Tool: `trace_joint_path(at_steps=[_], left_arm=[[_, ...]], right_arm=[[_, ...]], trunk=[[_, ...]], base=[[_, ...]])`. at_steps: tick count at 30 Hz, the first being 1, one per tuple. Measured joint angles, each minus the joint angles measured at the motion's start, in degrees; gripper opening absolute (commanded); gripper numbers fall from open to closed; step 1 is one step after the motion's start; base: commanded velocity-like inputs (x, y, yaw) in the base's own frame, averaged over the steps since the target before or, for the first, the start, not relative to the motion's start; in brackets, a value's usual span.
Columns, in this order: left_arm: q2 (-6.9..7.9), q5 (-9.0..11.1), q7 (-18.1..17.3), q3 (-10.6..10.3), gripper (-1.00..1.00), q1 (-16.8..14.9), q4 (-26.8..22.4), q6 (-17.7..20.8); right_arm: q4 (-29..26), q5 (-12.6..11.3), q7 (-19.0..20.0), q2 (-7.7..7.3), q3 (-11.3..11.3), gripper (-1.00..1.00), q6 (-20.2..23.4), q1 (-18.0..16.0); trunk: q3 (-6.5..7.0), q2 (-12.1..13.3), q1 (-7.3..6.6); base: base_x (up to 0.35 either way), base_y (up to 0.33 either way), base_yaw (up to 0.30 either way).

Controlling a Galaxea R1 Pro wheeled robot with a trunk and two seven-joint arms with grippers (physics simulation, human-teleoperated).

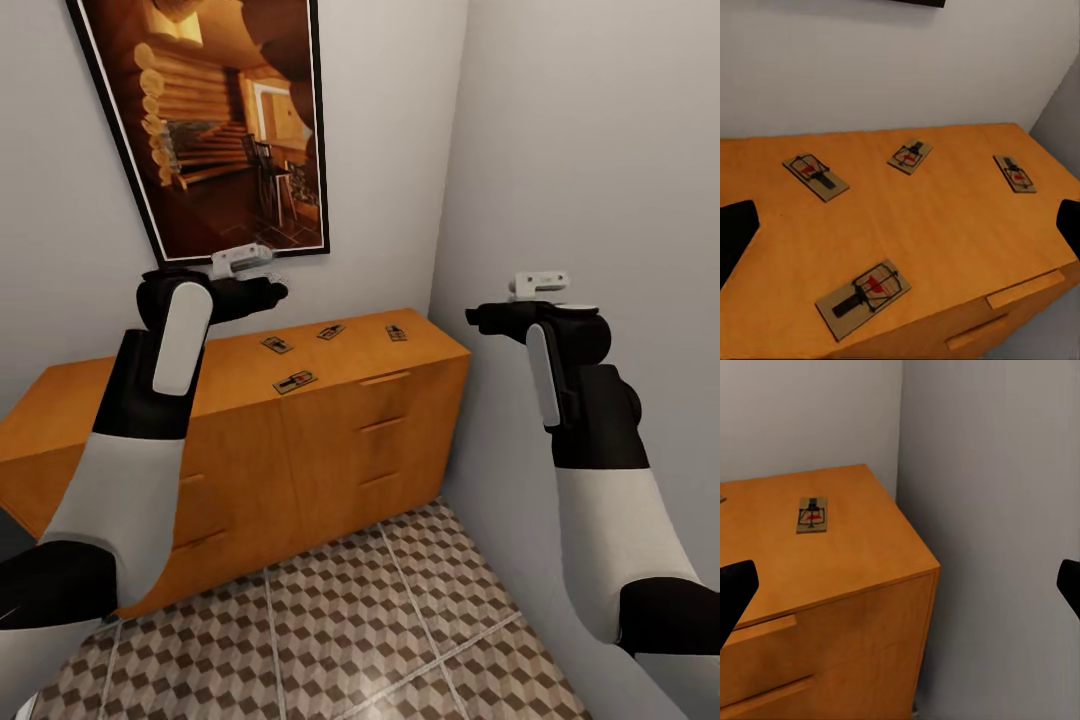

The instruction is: Take the four mousetraps from the cabinet in the bathroom and place them on the bathroom floor. Make sure all four end up on the same floor surface, and ensure that at least two of them are either under or directly next to the same bathroom sink.

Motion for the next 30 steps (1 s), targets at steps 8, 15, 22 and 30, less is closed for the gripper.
trace_joint_path(at_steps=[8, 15, 22, 30], left_arm=[[0.80, 0.4, 3.0, -0.3, 1.00, 0.4, -0.4, 0.2], [0.68, 0.5, 3.4, -0.3, 1.00, 0.8, -0.6, 0.1], [0.66, 0.4, 3.6, -0.3, 1.00, 0.9, -0.4, 0.0], [0.49, 0.5, 3.6, -0.4, 1.00, 1.5, -0.1, 0.1]], right_arm=[[-0.1, -0.1, -0.1, 0.05, 0.0, 1.00, -0.2, 0.7], [-0.1, 0.0, -0.1, 0.03, -0.1, 1.00, -0.3, 2.1], [0.1, 0.1, -0.2, 0.06, 0.0, 1.00, -0.3, 2.5], [0.1, 0.2, -0.2, 0.08, 0.0, 1.00, -0.5, 3.3]], trunk=[[0.00, 0.0, 0.00], [0.00, 0.0, 0.00], [0.00, 0.0, 0.00], [0.00, 0.0, 0.00]], base=[[0.000, 0.000, 0.002], [0.000, 0.000, 0.159], [0.000, 0.000, 0.270], [0.000, 0.000, 0.282]])
